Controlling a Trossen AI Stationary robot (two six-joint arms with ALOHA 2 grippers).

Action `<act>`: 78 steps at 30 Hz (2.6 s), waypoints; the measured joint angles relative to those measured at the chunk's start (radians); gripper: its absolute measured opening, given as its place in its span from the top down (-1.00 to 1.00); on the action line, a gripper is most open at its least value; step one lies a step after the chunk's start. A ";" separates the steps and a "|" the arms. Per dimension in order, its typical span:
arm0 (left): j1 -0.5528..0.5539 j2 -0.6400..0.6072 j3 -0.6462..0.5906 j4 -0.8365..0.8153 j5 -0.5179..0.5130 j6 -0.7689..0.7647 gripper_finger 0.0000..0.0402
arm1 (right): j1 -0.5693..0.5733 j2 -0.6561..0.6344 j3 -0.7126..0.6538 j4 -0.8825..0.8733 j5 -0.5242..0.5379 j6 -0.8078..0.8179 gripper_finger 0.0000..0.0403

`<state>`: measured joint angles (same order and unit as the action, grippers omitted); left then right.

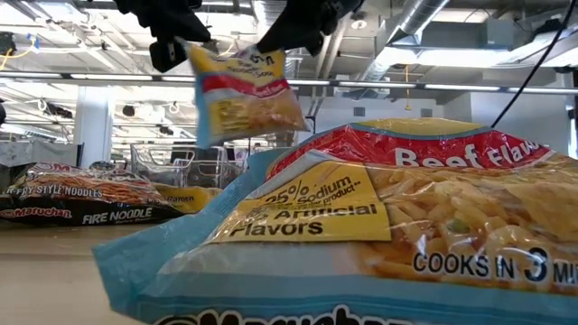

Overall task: Sort Maruchan noodles
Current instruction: Put the blue noodle pack into the middle transparent bin

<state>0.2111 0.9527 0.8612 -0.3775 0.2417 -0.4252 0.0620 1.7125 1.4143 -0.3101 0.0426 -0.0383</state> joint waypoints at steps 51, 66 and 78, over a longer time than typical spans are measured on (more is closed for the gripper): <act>0.000 0.000 0.000 -0.088 -0.074 0.072 1.00 | -0.622 0.085 0.000 0.136 0.009 0.070 0.98; 0.000 0.000 0.000 -0.093 -0.074 0.082 1.00 | -0.614 0.208 0.000 0.153 0.095 0.063 0.94; 0.000 0.000 0.000 -0.107 -0.097 0.073 1.00 | -0.615 0.207 0.000 0.114 0.098 0.030 0.77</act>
<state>0.2108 0.9531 0.8608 -0.4847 0.1449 -0.3517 -0.5528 1.9190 1.4147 -0.1963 0.1410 -0.0080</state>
